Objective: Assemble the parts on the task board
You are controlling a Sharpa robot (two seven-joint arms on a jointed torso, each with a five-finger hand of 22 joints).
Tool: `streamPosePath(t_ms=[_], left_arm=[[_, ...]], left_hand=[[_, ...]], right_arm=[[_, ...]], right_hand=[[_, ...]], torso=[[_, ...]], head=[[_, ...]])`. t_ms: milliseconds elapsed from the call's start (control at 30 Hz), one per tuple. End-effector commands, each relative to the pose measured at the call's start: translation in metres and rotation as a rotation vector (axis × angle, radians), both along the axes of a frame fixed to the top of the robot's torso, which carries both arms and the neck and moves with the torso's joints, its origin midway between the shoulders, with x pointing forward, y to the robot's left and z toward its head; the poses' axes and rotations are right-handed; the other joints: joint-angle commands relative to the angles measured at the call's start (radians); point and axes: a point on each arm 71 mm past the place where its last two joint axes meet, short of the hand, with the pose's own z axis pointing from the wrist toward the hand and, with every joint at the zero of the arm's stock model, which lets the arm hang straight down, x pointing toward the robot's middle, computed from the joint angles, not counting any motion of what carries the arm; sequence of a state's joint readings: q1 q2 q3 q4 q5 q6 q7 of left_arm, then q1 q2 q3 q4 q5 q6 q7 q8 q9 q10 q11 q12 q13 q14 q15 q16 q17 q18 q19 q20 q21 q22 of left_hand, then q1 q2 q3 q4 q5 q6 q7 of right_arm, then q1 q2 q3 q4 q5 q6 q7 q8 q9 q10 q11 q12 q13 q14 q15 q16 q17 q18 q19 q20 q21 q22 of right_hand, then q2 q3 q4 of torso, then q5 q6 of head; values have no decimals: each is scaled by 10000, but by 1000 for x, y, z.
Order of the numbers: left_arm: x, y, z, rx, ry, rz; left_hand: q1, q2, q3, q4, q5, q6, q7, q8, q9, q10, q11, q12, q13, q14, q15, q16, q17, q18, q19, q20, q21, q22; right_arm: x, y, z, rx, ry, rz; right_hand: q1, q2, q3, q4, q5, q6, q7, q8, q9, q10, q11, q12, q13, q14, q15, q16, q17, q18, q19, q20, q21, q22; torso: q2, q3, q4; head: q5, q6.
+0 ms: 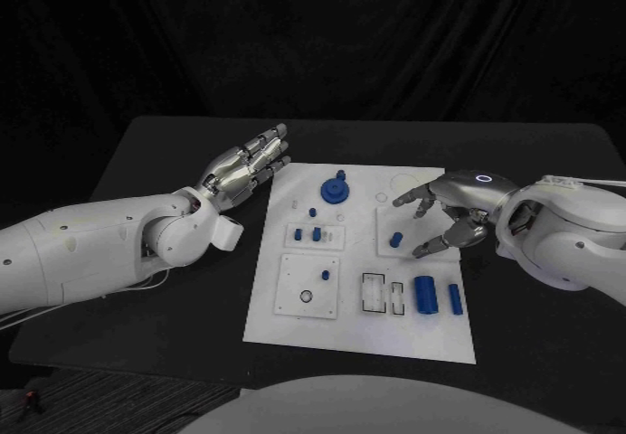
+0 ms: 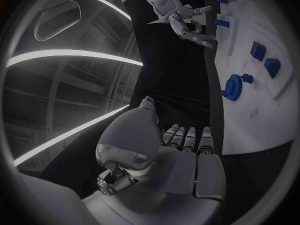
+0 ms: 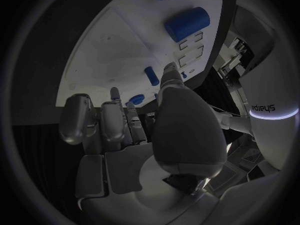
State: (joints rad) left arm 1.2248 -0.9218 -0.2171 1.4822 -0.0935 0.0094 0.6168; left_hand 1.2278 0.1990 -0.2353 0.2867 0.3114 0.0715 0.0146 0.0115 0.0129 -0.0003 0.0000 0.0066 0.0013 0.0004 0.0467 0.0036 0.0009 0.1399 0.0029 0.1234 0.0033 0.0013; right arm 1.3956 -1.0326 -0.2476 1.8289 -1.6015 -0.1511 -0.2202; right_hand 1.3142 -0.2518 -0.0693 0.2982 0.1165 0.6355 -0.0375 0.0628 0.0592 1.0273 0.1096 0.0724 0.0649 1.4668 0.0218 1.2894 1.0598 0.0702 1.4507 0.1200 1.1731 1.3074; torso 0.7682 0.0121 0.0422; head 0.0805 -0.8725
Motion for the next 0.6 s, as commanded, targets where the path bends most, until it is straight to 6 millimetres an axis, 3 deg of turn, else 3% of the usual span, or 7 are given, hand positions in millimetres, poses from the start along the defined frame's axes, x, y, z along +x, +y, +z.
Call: streamPosePath(t_ms=[33,133,433,533,600], left_arm=[[-1,-2,0,-123,-25,-186],[-1,-2,-1,-127,16,-228],[-1,-2,-2,-121,94,-280],[-1,-2,-2,-117,134,-319],[-1,-3,-3,-118,158,-348]], left_hand=[[93,37,-15,25,19,4,60,43,17,3,9,-66,-13,-4,-12,-36,-9,126,-29,71,-33,-13],[98,52,-21,21,31,38,100,52,23,3,31,-66,-13,-4,-13,-36,-9,146,-29,94,-33,-13],[103,69,-30,21,37,77,145,62,29,3,60,-66,-13,-4,-13,-36,-9,171,-29,125,-33,-13],[122,98,-38,14,46,148,223,79,41,3,109,-66,-13,-4,39,-36,-9,205,-29,196,-33,-13],[135,109,-46,10,51,215,270,96,52,3,133,-66,-13,-4,71,-36,-9,221,-29,238,-33,-13]], right_arm=[[-3,5,-8,67,205,247],[-5,10,-15,132,346,421],[-8,21,-25,149,474,753],[-8,25,-26,163,465,861],[-8,27,-26,169,463,911]], right_hand=[[430,375,1217,-49,398,866,80,131,71,321,-70,18,8,194,-67,72,139,49,76,-24,153,1641],[777,674,1451,-131,621,1850,215,271,146,853,-211,133,19,362,-177,549,809,-32,235,-122,609,1762],[1266,831,1561,-272,541,2426,352,323,153,987,-220,-24,-10,341,-188,675,877,-48,247,-152,707,1776],[1372,891,1592,-304,526,2620,423,351,158,1003,-218,-46,-12,333,-185,691,874,-46,240,-151,704,1773],[1393,929,1592,-301,471,2718,554,340,148,1075,-234,-30,0,328,-193,705,875,-48,240,-153,723,1776]], torso=[[12,10,-8],[7,11,-12],[3,2,2],[21,-1,-6],[23,-1,-4]], head=[[5,-2],[13,0],[11,107],[9,209],[-25,235]])
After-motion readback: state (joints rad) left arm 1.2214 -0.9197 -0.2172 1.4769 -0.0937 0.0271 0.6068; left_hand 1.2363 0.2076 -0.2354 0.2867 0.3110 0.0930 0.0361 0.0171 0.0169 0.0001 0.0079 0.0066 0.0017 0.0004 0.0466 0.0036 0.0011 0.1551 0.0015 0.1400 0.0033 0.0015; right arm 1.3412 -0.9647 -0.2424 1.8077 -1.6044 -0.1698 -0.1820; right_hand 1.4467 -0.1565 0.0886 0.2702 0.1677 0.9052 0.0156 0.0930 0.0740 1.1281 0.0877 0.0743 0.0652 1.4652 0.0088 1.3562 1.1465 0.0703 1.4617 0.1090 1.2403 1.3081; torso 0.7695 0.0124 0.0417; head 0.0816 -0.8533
